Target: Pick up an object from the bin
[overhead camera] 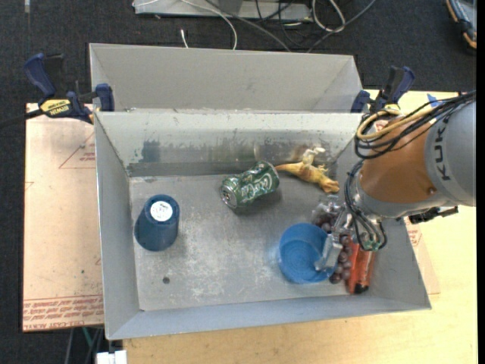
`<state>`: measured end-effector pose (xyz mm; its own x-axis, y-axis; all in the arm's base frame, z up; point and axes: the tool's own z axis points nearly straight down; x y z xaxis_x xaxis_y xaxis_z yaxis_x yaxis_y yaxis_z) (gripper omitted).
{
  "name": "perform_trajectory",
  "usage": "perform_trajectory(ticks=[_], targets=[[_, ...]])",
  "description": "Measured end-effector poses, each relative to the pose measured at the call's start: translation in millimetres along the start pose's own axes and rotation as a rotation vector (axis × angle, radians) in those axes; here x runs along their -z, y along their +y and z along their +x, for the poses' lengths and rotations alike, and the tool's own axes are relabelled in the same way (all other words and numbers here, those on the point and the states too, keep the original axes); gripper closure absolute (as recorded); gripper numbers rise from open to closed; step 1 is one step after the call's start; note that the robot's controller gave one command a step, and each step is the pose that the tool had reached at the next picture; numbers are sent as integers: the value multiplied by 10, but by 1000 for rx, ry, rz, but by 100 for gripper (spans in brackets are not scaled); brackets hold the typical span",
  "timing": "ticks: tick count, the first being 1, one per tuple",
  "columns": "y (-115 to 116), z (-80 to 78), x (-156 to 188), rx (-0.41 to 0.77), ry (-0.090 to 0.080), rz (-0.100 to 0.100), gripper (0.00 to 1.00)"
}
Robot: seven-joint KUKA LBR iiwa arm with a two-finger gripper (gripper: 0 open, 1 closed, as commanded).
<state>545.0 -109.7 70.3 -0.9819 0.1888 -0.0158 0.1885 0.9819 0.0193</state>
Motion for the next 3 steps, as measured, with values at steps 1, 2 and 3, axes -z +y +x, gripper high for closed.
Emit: perform_trajectory(ticks=[1,2,3], targets=[[551,-492,-16,55,-2,-18,100],[551,-492,-16,55,-2,-17,100],[580,-450,115,43,-4,-19,100]])
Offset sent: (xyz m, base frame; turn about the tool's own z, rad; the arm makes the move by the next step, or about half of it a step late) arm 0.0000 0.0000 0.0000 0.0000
